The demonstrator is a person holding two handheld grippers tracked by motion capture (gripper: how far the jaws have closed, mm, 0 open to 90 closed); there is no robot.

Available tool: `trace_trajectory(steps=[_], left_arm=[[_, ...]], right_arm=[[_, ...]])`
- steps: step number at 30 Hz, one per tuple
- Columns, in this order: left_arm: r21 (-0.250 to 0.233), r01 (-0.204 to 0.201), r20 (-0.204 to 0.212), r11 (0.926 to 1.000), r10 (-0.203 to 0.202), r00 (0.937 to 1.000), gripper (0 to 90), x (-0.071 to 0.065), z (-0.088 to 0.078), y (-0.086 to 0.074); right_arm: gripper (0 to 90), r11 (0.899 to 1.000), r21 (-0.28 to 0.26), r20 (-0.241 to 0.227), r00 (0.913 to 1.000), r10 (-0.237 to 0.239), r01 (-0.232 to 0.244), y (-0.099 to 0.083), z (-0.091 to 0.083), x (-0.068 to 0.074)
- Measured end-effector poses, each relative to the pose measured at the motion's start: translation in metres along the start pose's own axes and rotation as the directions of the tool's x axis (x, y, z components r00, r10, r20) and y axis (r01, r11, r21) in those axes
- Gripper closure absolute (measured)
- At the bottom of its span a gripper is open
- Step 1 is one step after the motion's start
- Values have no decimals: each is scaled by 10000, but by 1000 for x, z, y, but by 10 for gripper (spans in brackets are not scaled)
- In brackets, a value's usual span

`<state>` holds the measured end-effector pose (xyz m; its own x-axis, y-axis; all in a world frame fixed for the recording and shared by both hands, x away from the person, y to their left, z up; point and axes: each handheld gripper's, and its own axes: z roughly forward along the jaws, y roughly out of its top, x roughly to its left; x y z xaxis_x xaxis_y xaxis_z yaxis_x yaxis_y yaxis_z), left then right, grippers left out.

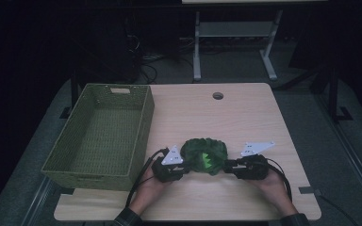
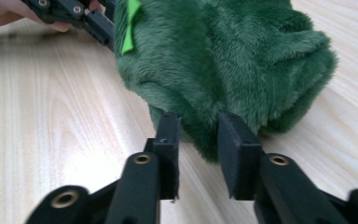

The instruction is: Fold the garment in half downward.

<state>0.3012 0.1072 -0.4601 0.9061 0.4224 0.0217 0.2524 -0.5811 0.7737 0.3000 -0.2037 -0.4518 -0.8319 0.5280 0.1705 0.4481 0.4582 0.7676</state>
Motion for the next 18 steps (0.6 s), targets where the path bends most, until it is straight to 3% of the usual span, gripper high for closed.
trace_trajectory(steps=[4, 8, 15, 18], left_arm=[[-24, 19, -68, 10000, -19, 10000, 675, -5, -8, 0], [-306, 84, -133, 9995, -88, 9999, 679, -10, -19, 1], [-688, 145, -113, 9975, -153, 9998, 840, -12, -26, 18], [-761, 313, -96, 9966, -321, 9994, 872, -9, -19, 23]], right_arm=[[642, 9998, -172, 19, 10000, 50, -49, -2, -10, 2], [643, 9989, -473, -12, 10000, 43, -44, -6, -21, 4], [847, 9969, -779, 343, 9994, 99, -72, 1, -27, 3], [873, 9977, -680, 314, 9995, 69, -48, 7, -21, 2]])
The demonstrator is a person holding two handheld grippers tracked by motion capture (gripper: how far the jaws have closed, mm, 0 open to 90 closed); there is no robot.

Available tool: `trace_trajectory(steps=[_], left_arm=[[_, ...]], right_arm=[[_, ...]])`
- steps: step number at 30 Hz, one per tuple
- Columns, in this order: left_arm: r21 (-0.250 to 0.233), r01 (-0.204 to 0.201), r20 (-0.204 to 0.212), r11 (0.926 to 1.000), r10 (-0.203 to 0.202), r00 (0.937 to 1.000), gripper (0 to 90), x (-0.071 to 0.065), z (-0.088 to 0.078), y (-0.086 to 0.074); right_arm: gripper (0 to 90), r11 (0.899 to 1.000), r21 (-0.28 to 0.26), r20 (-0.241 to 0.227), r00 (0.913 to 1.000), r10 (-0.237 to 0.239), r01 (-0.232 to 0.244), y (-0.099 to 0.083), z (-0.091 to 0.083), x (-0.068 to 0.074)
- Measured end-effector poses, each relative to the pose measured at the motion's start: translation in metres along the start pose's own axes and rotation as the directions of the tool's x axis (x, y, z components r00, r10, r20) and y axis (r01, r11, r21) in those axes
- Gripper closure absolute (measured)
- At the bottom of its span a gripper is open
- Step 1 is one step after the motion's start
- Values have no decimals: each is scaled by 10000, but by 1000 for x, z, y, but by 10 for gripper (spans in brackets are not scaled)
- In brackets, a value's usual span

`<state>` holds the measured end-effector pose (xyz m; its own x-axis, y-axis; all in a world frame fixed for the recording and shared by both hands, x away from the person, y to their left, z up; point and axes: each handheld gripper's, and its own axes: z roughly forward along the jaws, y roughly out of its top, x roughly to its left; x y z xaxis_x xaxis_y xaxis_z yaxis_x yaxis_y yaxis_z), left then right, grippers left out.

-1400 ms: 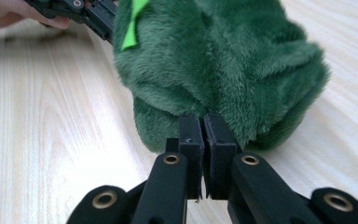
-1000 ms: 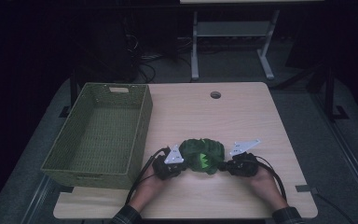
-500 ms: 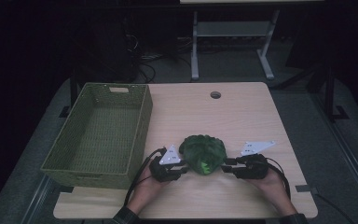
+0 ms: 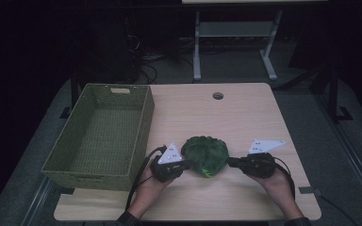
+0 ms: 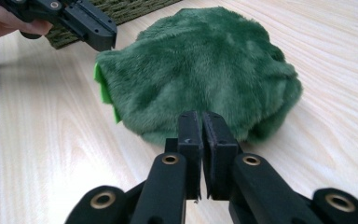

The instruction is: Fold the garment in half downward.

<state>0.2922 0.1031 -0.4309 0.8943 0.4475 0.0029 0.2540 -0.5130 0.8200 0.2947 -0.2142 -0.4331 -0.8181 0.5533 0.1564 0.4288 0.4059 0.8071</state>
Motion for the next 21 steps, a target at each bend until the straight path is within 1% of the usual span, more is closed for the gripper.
trace_trajectory(steps=[1, 2, 3, 5, 6, 7, 8, 11, 13, 16, 17, 20, 21], left_arm=[[95, -28, -59, 10000, 28, 10000, 873, 2, 4, 0], [312, 0, -181, 9995, 6, 9998, 879, 5, 11, -1], [489, 36, -251, 9988, -24, 9997, 881, 7, 14, -2], [793, 106, -442, 9968, -71, 9990, 889, 12, 21, -5], [980, 177, -573, 9950, -122, 9983, 889, 15, 24, -6], [1105, 245, -580, 9936, -182, 9982, 891, 17, 27, -8], [1176, 320, -541, 9925, -258, 9982, 891, 19, 29, -9], [1515, 264, -658, 9881, -165, 9977, 891, 21, 37, -11], [1703, 121, -710, 9853, 0, 9975, 891, 22, 41, -10], [1923, 14, -809, 9813, 144, 9966, 891, 21, 46, -10], [1915, 13, -816, 9815, 146, 9966, 890, 22, 47, -10], [1814, 113, -852, 9833, 43, 9964, 874, 22, 42, -10], [1756, 108, -835, 9844, 39, 9965, 872, 22, 39, -9]], right_arm=[[876, 10000, 26, 23, 10000, -56, 56, 1, 3, 0], [877, 9999, 80, 37, 9999, -98, 98, 2, 7, -1], [890, 9996, 273, 88, 9999, -68, 66, 3, 14, -2], [896, 9985, 542, 240, 9997, -34, 21, 2, 21, -4], [897, 9972, 747, 313, 9995, -96, 73, 0, 26, -6], [897, 9952, 971, 376, 9993, 43, -79, -1, 30, -7], [898, 9943, 1066, 383, 9993, 5, -46, -3, 34, -9], [898, 9908, 1349, 345, 9994, 84, -130, -5, 43, -11], [898, 9891, 1472, 307, 9995, -39, -7, -6, 49, -10], [898, 9862, 1655, 315, 9995, -57, 4, -6, 55, -8], [898, 9845, 1753, 336, 9994, -101, 40, -6, 57, -8], [898, 9854, 1703, 346, 9993, -123, 62, -7, 55, -8], [898, 9858, 1678, 360, 9993, -37, -23, -8, 53, -8]])
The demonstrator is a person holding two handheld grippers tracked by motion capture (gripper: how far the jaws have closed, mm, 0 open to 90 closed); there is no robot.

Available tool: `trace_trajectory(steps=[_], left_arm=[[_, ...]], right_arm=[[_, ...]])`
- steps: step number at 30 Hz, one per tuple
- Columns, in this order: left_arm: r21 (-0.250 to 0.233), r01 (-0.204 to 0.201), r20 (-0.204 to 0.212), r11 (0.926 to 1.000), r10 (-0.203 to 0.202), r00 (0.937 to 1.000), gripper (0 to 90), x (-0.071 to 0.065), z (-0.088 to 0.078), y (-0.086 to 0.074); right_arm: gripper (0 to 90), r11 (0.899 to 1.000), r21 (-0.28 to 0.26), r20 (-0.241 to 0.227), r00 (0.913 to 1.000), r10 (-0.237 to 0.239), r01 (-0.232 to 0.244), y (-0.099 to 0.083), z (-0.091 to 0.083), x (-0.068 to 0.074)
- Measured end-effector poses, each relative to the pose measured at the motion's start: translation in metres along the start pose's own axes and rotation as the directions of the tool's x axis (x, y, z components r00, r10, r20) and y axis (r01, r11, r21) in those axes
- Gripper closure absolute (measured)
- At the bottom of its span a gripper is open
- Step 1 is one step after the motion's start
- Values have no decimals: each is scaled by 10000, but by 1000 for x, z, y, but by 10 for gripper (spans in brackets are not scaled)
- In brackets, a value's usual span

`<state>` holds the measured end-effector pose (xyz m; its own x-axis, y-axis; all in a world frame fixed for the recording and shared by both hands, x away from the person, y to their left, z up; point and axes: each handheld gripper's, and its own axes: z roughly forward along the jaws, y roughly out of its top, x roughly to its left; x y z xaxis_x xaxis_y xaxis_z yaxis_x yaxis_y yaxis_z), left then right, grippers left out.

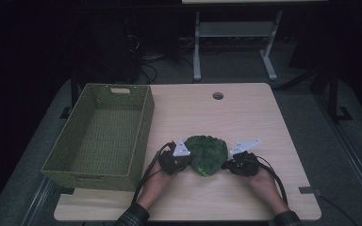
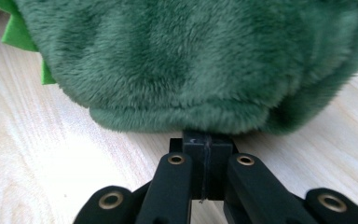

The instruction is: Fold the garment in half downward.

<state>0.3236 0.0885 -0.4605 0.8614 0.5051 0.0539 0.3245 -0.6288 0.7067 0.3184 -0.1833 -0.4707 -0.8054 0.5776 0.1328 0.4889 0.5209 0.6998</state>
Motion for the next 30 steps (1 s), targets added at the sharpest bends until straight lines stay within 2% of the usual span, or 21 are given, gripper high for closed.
trace_trajectory(steps=[5, 8, 15, 18, 19, 21, 23, 25, 27, 30], left_arm=[[-206, 179, 253, 9996, -174, 9995, 875, -2, -13, 1], [-320, 509, 573, 9982, -491, 9972, 896, -1, -21, 1], [-354, 768, 1050, 9964, -727, 9918, 899, -6, -34, -1], [-308, 703, 1253, 9970, -660, 9899, 898, -11, -36, -1], [-330, 677, 1300, 9972, -629, 9895, 898, -13, -36, 0], [-357, 654, 1400, 9972, -598, 9883, 898, -16, -36, 1], [-355, 596, 1463, 9976, -538, 9878, 898, -18, -35, 2], [-356, 572, 1526, 9977, -511, 9870, 898, -20, -33, 3], [-318, 525, 1593, 9981, -468, 9861, 898, -21, -30, 4], [-296, 531, 1652, 9981, -475, 9851, 898, -24, -24, 6]], right_arm=[[898, 9993, -354, 177, 9997, 148, -141, -2, -13, -6], [898, 9979, -556, 357, 9988, 338, -318, 0, -24, -10], [899, 9930, -1030, 775, 9948, 656, -575, 13, -37, -34], [900, 9896, -1295, 903, 9931, 754, -633, 22, -36, -46], [899, 9897, -1224, 917, 9921, 854, -739, 25, -35, -50], [899, 9877, -1413, 1043, 9912, 817, -666, 31, -31, -56], [899, 9887, -1251, 983, 9906, 947, -821, 38, -25, -61], [900, 9866, -1427, 993, 9906, 940, -793, 42, -19, -64], [899, 9883, -1211, 889, 9906, 1041, -930, 47, -12, -68], [899, 9896, -1186, 837, 9923, 912, -809, 54, 0, -69]])
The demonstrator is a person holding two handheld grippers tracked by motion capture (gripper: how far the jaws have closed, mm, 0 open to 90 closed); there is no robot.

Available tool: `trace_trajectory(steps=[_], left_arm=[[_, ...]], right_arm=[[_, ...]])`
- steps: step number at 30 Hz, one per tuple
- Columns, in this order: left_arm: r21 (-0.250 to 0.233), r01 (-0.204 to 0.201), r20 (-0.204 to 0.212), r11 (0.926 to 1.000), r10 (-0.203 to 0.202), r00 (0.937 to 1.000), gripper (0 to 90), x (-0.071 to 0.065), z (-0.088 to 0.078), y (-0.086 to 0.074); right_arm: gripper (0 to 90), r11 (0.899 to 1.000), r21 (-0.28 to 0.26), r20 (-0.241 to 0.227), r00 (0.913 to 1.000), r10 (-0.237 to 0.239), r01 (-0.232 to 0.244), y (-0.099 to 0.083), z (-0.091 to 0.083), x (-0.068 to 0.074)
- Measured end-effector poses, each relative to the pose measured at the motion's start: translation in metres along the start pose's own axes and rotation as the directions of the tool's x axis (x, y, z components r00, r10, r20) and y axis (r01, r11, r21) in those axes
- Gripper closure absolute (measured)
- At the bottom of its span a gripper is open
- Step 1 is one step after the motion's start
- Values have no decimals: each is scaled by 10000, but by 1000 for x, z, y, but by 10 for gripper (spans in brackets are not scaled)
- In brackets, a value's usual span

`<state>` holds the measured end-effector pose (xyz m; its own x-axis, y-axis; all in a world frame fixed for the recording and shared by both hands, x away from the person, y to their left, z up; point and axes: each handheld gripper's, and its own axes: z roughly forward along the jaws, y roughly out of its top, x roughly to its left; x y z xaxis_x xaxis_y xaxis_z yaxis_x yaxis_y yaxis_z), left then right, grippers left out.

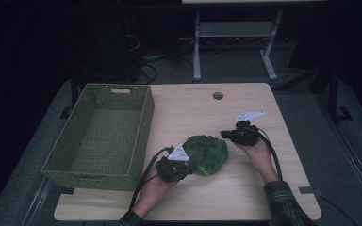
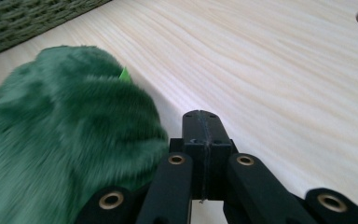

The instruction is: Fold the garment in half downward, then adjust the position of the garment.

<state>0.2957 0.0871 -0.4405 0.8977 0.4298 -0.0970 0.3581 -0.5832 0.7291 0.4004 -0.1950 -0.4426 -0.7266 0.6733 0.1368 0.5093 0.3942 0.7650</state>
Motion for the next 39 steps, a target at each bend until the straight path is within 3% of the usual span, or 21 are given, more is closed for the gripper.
trace_trajectory(steps=[5, 13, 23, 29, 33, 39], left_arm=[[158, -113, 83, 9998, 111, 9999, 898, 1, 10, 2], [304, 149, -43, 9994, -148, 9999, 898, 11, 20, 1], [365, 293, -244, 9989, -284, 9993, 898, 23, 21, 0], [219, 523, -270, 9984, -517, 9983, 898, 32, 21, 0], [204, 406, -321, 9990, -400, 9987, 898, 37, 21, 1], [58, 546, -343, 9985, -544, 9979, 898, 42, 24, 2]], right_arm=[[899, 9989, 465, -233, 9997, -13, 24, 5, 19, 1], [899, 9975, 645, -591, 9980, -235, 273, 3, 22, 4], [899, 9964, 826, -885, 9960, -137, 211, -8, 11, 10], [899, 9963, 763, -1040, 9941, -304, 384, -17, 0, 15], [899, 9961, 761, -1123, 9930, -354, 441, -23, -9, 19], [899, 9958, 714, -1290, 9905, -483, 579, -32, -23, 28]])
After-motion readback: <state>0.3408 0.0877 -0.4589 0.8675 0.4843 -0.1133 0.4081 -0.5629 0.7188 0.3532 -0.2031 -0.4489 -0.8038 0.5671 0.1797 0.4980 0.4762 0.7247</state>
